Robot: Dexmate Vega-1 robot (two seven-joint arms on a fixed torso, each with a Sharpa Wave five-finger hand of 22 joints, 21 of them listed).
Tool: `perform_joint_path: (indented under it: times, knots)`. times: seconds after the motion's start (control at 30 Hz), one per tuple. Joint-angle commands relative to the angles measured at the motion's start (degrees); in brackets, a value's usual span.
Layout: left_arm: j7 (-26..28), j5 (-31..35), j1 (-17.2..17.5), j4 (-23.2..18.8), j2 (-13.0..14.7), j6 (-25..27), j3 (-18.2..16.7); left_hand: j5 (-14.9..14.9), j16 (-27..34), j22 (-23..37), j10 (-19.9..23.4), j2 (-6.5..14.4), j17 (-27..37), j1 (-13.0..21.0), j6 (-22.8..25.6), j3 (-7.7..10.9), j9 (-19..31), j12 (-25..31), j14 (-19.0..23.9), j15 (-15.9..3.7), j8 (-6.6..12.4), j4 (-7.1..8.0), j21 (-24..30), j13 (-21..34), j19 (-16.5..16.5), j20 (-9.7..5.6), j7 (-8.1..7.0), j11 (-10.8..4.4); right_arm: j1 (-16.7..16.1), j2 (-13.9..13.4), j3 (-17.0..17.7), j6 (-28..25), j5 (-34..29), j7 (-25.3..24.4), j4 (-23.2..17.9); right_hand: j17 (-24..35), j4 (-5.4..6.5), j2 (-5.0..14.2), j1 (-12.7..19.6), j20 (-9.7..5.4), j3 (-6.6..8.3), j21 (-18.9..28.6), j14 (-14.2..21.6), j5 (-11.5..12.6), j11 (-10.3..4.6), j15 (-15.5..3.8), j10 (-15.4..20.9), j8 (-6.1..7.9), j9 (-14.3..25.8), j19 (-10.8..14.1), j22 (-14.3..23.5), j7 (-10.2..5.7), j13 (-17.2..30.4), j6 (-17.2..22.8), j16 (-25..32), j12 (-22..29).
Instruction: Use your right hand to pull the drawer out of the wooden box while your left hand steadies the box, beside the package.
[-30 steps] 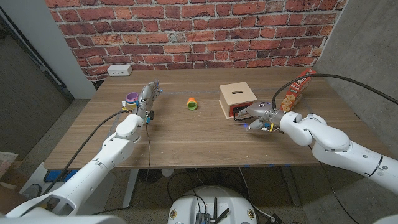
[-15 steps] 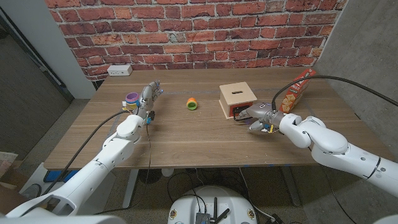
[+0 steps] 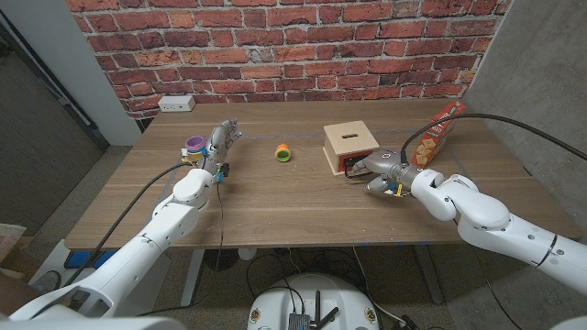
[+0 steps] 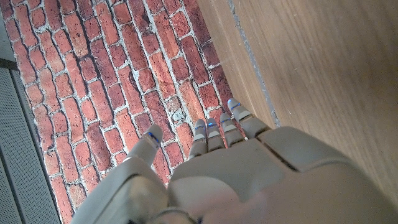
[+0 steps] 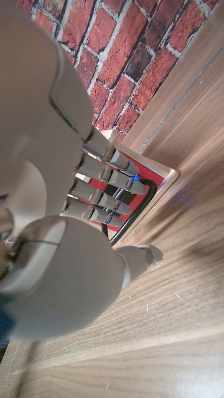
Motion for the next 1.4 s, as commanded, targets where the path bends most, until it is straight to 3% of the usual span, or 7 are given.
perform_joint_path:
  times: [0.03,0.37,0.67,1.4]
  knots:
    - [0.1,-0.1,0.4,-0.3,-0.2,0.0,0.1,0.1,0.0,0.3,0.6,3.4,0.1,-0.1,0.6,0.37,0.3,-0.1,0.4,-0.36,0.22,-0.03,0.2,0.2,0.6,-3.1,0.24,0.1,0.2,0.9,-0.6,0.5,-2.5,-3.3,1.3,0.3,0.23,-0.03,0.9,-1.67,-1.16,0.3,1.6,0.6,-0.13,-9.89,1.8,0.57,0.3,1.3,0.1,0.07,0.1,1.8,1.0,0.3]
    - [0.2,-0.1,0.5,-0.5,-0.2,0.1,0.1,0.1,0.0,0.3,0.8,3.4,0.1,-0.1,0.8,0.43,0.3,0.0,0.6,-0.31,0.22,-0.05,0.2,0.2,0.6,-3.13,0.25,0.19,0.6,1.4,-1.5,0.5,-5.5,-4.2,2.4,0.6,0.2,0.42,2.2,-3.29,-2.74,0.2,3.9,1.7,-0.19,-10.04,5.5,1.66,0.5,3.0,0.1,0.1,0.1,5.5,1.9,0.3]
    - [0.2,-0.1,0.3,-0.2,-0.4,0.1,0.2,0.0,0.0,0.3,1.0,3.4,0.1,-0.2,0.9,0.47,0.3,0.0,0.7,-0.32,0.22,-0.06,0.2,0.2,0.7,-3.16,0.35,0.09,0.7,2.2,-2.2,0.3,-8.3,-5.9,3.6,0.3,0.04,1.21,3.5,-4.92,-2.81,0.4,6.4,2.5,-0.22,-10.23,8.6,2.47,0.5,4.5,0.1,0.14,0.0,7.8,2.1,0.5]
    - [0.3,-0.2,0.3,0.1,-0.6,0.0,0.2,0.0,0.0,0.3,1.4,3.4,0.1,-0.3,1.2,0.59,0.3,0.0,1.1,-0.21,0.21,-0.05,0.2,0.2,0.9,-3.08,0.41,0.19,1.1,2.8,-2.6,2.2,-10.1,-9.0,5.0,0.1,-0.06,2.53,6.6,-6.55,-3.54,0.2,10.4,2.7,-0.23,-10.43,14.2,4.61,0.6,6.1,0.2,0.31,-0.3,13.6,2.4,0.3]
